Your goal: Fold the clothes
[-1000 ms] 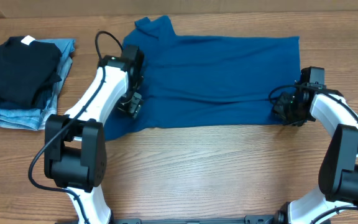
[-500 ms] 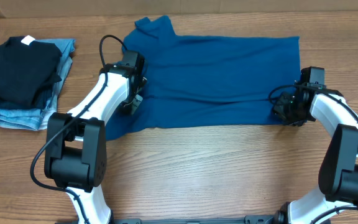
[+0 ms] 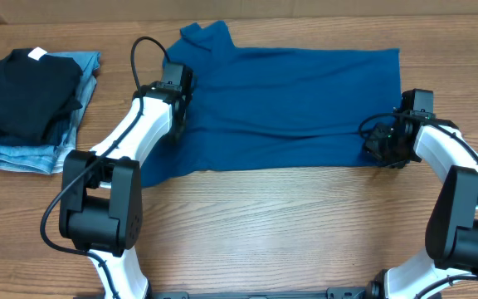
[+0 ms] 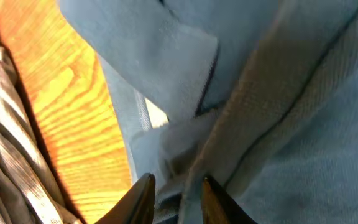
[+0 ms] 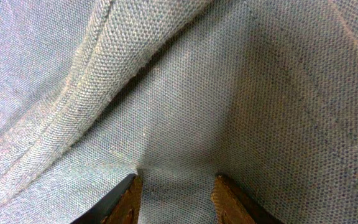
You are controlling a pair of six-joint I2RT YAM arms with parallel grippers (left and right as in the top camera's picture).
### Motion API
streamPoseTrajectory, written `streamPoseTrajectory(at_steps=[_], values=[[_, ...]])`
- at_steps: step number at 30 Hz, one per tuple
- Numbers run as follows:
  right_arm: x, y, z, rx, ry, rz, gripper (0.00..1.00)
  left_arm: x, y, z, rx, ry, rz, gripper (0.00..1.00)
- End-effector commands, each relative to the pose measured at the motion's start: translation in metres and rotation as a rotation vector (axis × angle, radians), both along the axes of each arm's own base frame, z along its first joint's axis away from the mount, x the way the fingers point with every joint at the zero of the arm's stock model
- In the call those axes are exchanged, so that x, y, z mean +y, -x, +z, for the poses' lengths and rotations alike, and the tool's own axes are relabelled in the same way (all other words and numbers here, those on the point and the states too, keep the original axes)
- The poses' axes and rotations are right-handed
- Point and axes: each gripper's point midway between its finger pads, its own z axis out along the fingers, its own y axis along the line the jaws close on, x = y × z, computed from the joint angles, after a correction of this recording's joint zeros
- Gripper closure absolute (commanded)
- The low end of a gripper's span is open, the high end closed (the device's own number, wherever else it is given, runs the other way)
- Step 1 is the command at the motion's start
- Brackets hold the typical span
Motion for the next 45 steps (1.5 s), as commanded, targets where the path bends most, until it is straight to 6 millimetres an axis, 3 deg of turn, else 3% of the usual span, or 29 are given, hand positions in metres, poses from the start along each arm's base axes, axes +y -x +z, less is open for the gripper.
streamPoseTrajectory(at_steps=[1,3,5,7,9,12,13,17,18,20,25,28,40,45], values=[[-0.007,0.007,-0.008,0.034,0.038,-0.013,0.58,0.004,-0.012,0.004,-0.061,-0.016,0.012,0.68],[-0.007,0.007,-0.008,0.034,0.038,-0.013,0.58,0.013,-0.023,0.013,-0.127,-0.054,0.051,0.64],[-0.008,0.007,-0.008,0.033,0.038,-0.012,0.57,0.021,-0.035,0.033,-0.221,-0.076,0.145,0.62],[-0.009,0.004,-0.007,0.021,0.049,0.009,0.57,0.015,-0.046,0.059,-0.279,-0.009,0.227,0.61],[-0.011,-0.004,0.000,0.000,0.061,0.041,0.57,-0.009,-0.052,0.078,-0.272,0.162,0.258,0.60],[-0.012,-0.026,0.025,-0.056,0.074,0.119,0.54,-0.063,-0.049,0.095,-0.170,0.466,0.185,0.59],[-0.012,-0.038,0.040,-0.090,0.085,0.161,0.54,-0.074,-0.045,0.094,-0.139,0.534,0.183,0.63],[-0.015,-0.052,0.062,-0.127,0.108,0.195,0.55,-0.075,-0.026,0.070,-0.044,0.537,0.225,0.67],[-0.015,-0.053,0.062,-0.129,0.109,0.195,0.66,-0.073,-0.021,0.061,-0.021,0.529,0.231,0.68],[-0.014,-0.047,0.060,-0.106,0.101,0.195,0.96,-0.072,-0.012,0.044,0.019,0.516,0.242,0.68],[-0.011,-0.030,0.055,-0.034,0.079,0.198,0.96,-0.072,0.005,0.005,0.094,0.517,0.255,0.69],[-0.010,-0.024,0.053,-0.011,0.072,0.199,0.96,-0.073,0.006,-0.005,0.100,0.519,0.256,0.71],[-0.009,-0.029,0.037,-0.052,0.077,0.200,0.96,-0.081,-0.018,-0.001,0.007,0.571,0.223,0.70],[-0.009,-0.028,0.032,-0.040,0.073,0.200,0.96,-0.096,-0.015,0.000,0.033,0.641,0.201,0.90]])
